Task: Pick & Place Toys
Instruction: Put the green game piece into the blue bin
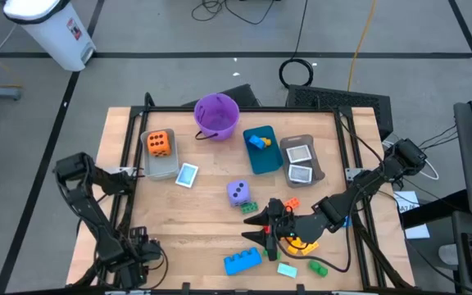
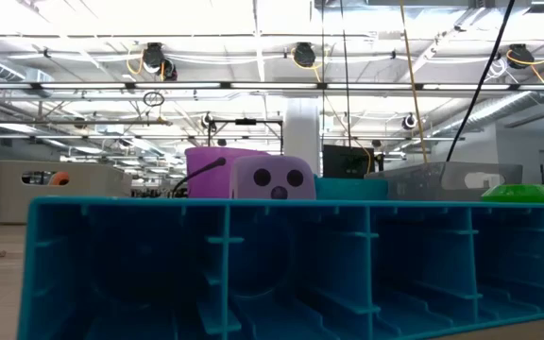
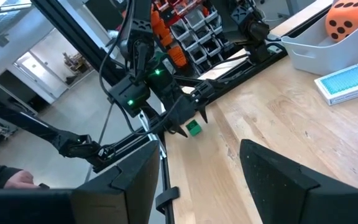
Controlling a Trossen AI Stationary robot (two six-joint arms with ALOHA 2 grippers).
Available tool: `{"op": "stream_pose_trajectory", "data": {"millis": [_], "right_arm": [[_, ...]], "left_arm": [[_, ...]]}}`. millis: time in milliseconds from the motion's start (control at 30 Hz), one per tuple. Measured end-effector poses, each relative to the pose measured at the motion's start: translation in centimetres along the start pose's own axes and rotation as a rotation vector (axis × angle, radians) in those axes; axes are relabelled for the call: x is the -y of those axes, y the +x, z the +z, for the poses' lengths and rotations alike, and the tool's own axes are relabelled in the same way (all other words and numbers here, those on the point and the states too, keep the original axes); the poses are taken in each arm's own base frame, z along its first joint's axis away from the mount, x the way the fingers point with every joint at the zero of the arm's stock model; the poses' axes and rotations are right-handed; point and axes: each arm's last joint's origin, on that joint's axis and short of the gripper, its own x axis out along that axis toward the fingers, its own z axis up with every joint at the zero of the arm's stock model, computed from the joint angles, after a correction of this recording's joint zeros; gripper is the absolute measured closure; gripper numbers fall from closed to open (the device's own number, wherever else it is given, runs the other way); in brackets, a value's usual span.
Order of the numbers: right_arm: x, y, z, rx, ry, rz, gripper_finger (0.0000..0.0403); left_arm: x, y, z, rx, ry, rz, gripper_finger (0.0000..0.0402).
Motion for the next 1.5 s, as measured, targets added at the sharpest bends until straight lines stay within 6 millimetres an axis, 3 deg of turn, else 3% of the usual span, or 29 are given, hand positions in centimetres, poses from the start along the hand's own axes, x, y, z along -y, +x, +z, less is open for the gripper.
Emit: {"op": "stream_pose_trajectory", "data": {"millis": [167, 500, 667, 833, 1100, 1300, 1500], "right_arm": [[0.0, 0.0, 0.0, -0.003, -0.002, -0.003, 0.0188], [0.0, 0.0, 0.0, -0.003, -0.002, -0.003, 0.0188], [0.1, 0.1, 0.1, 0.001, -0.011, -0.005, 0.0188], [0.1, 0.4, 1.1, 0.067, -0.01, 0.028, 0.0188], [-1.2, 0.2, 4.9, 0.376, -0.127, 0.169, 0.0188], [-3.0, 0.3, 8.6, 0.391, -0.397, 0.076, 0.0188], [-3.3, 0.3, 12.6, 0.362, -0.709, -0.135, 0.0188]], "left_arm": [[0.0, 0.1, 0.0, -0.002, -0.02, 0.005, 0.0117], [-0.2, 0.0, 0.6, -0.058, -0.085, -0.016, 0.0251], [-0.8, -1.5, 2.2, 0.013, -0.154, -0.085, 0.026], [-2.7, -5.1, 4.3, 0.211, -0.251, -0.166, 0.026], [-7.9, -12.8, 6.7, 0.666, -0.512, -0.364, 0.0238], [-11.5, -18.1, 8.3, 0.992, -0.62, -0.566, 0.0255], [-14.6, -21.9, 10.6, 1.226, -0.627, -0.771, 0.024]]}}
